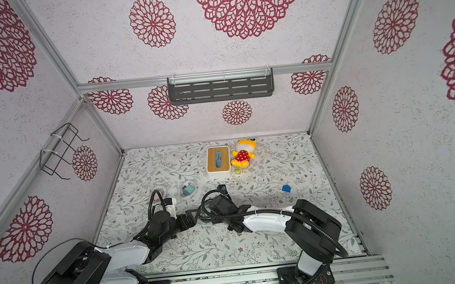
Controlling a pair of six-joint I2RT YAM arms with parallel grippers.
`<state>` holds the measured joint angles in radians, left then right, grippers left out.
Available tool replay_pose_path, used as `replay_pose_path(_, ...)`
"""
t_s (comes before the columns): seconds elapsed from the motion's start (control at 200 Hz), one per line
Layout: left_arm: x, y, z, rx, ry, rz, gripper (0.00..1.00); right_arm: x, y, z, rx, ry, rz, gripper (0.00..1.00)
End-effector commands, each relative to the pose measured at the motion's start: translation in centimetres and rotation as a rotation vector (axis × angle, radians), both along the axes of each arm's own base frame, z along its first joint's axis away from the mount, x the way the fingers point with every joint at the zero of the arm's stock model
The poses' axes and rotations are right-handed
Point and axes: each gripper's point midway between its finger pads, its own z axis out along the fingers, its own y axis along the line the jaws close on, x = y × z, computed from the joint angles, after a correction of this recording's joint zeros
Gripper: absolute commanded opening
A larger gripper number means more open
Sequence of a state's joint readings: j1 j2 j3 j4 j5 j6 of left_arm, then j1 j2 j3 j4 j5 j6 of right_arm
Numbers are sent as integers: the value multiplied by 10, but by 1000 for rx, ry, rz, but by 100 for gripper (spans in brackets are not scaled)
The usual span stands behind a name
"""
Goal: Pack away charging kits
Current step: Close the storage bag at the center of the board.
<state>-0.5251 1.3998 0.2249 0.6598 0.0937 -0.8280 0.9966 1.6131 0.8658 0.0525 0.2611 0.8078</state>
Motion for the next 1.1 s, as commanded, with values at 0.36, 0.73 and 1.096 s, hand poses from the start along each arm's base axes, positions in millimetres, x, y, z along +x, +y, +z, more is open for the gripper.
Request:
replay_pose_path(0.36,24,-30,-3,-57,-4,-90,85,11,4,17,33,-32,-41,53)
replay_pose_path(0.73,23,-52,-10,-122,33,-185,79,14,1,-1,-8,-10,-46,33)
replay_pose_path(1.096,15,-68,-2,-165,42,-236,75,21,-18,-21,-22,25,-86,30)
